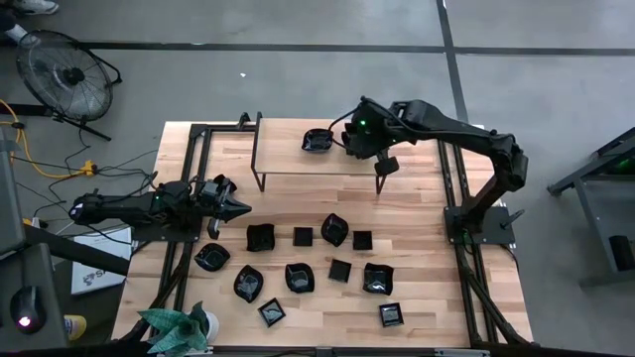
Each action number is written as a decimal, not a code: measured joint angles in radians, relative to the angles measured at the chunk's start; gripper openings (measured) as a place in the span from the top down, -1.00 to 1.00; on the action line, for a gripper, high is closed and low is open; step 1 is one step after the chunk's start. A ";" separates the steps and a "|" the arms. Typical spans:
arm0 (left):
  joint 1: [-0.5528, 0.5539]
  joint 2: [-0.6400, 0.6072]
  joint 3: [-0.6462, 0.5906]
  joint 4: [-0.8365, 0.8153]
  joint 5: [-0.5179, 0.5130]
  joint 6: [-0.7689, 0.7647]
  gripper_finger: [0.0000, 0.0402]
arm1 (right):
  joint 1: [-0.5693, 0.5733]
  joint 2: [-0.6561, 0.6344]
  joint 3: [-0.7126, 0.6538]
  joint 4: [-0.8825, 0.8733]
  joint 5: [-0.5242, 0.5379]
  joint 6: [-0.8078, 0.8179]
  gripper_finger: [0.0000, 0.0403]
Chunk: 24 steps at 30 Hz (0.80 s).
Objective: Pick & Place Mini shaped plates
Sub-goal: Stack the distorted square-shaped plate on the distorted square-shaped plate
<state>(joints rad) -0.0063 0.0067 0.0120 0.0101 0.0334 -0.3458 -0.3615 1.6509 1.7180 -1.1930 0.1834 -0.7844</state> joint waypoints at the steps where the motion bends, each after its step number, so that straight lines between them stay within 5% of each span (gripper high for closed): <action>1: 0.000 0.000 0.000 0.000 0.000 0.000 0.99 | 0.003 0.004 0.000 -0.003 0.009 0.018 1.00; 24: 0.000 0.000 0.000 0.000 0.000 0.000 0.99 | 0.004 0.098 0.000 0.010 0.008 0.055 1.00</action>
<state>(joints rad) -0.0065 0.0069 0.0120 0.0105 0.0338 -0.3460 -0.3576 1.7491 1.7180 -1.1827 0.1913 -0.7298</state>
